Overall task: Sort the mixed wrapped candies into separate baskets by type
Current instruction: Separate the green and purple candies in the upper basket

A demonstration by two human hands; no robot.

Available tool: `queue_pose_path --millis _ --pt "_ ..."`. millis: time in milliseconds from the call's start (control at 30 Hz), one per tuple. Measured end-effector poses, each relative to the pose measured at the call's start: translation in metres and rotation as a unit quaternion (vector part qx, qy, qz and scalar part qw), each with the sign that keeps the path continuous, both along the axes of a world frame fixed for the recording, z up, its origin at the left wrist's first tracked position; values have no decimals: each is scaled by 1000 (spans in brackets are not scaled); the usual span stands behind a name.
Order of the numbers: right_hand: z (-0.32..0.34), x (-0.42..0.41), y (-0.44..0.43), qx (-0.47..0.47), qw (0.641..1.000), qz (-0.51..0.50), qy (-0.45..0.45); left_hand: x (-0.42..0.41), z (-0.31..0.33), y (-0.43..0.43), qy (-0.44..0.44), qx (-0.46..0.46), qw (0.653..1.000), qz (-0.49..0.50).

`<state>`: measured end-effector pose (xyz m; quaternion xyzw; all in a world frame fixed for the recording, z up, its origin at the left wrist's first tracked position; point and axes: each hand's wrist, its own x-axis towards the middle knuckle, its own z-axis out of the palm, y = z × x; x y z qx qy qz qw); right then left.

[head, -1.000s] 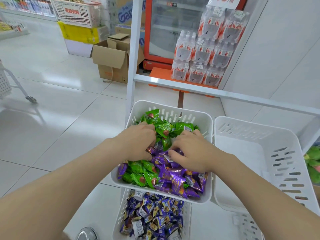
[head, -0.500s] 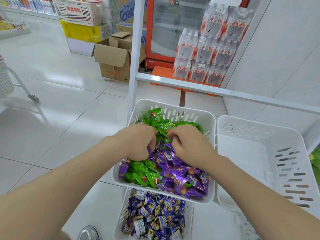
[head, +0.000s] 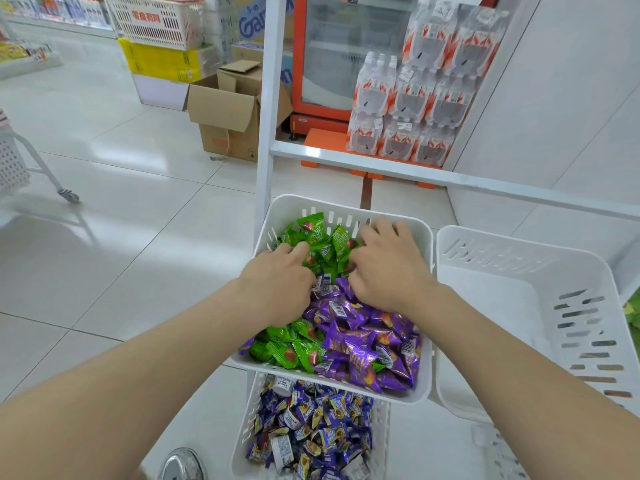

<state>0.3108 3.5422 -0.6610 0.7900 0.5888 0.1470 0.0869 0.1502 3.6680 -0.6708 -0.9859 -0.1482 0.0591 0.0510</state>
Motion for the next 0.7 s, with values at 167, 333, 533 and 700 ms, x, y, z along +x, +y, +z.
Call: queue_pose_path --millis 167,333,533,700 --pt "-5 -17 11 21 974 66 214 1 8 5 -10 -18 1000 10" --pt "-23 -31 15 -140 945 26 295 0 14 6 -12 -40 999 8" --pt "-18 -39 17 -188 943 -13 275 -1 7 12 -2 -81 997 -6" --pt "-12 -38 8 -219 940 -17 259 4 2 16 19 -90 996 -2"
